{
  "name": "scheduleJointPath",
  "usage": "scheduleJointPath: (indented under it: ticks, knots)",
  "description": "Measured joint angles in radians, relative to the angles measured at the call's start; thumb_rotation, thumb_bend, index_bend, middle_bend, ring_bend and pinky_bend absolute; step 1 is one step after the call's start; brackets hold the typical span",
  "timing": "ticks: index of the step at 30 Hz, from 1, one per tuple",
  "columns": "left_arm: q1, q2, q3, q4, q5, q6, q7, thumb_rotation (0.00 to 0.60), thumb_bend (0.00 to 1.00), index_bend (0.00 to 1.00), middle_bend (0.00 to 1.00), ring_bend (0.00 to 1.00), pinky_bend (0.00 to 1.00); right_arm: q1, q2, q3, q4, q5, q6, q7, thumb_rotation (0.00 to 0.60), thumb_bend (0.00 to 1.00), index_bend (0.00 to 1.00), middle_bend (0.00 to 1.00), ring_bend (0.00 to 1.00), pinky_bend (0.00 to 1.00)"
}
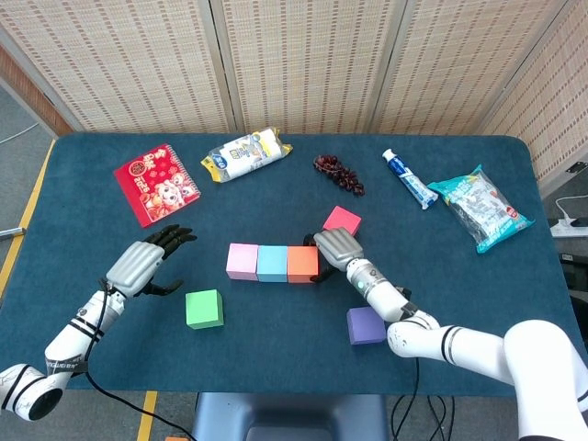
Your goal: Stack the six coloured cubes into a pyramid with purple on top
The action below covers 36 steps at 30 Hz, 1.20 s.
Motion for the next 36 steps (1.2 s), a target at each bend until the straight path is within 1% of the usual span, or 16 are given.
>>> scheduleJointPath:
  ticks: [21,25,28,29,31,33,35,36]
  knots:
    - [0.001,-0.005,0.001,0.015,0.006,0.002,-0.019,0.600,0.32,0.14,0.07,0.02,0.17,0.015,-0.022,0.001,0.015,0.018,0.005,-0.003,0.600,0.26,0.44,0.50,0.42,0.61]
    - [0.002,-0.006,0.003,0.018,0.007,0.001,-0.021,0.600,0.32,0.14,0.07,0.02,0.17,0.020,-0.029,0.001,0.018,0.022,0.005,-0.009,0.600,0.26,0.43,0.50,0.42,0.60]
    - [0.003,-0.007,0.003,0.020,0.007,0.003,-0.023,0.600,0.32,0.14,0.07,0.02,0.17,0.023,-0.032,0.001,0.019,0.028,0.005,-0.014,0.600,0.26,0.38,0.50,0.39,0.58]
    - [0.003,-0.007,0.003,0.021,0.007,0.003,-0.024,0.600,0.32,0.14,0.07,0.02,0.17,0.024,-0.032,0.000,0.019,0.031,0.004,-0.017,0.600,0.26,0.35,0.49,0.37,0.56]
    - [0.004,-0.007,0.004,0.021,0.009,0.005,-0.027,0.600,0.32,0.14,0.07,0.02,0.17,0.026,-0.031,-0.003,0.019,0.034,0.002,-0.022,0.600,0.26,0.28,0.46,0.33,0.53]
    - [0.005,-0.007,0.004,0.022,0.010,0.006,-0.028,0.600,0.32,0.14,0.07,0.02,0.17,0.027,-0.028,-0.005,0.013,0.037,0.000,-0.024,0.600,0.26,0.19,0.39,0.27,0.48]
    - [0.004,-0.007,0.004,0.022,0.010,0.006,-0.030,0.600,0.32,0.14,0.07,0.02,0.17,0.028,-0.023,-0.007,0.006,0.040,0.000,-0.028,0.600,0.26,0.13,0.35,0.24,0.45]
    - [0.004,-0.008,0.004,0.023,0.011,0.006,-0.031,0.600,0.32,0.14,0.07,0.02,0.17,0.028,-0.022,-0.007,0.004,0.041,0.001,-0.029,0.600,0.26,0.12,0.35,0.24,0.44]
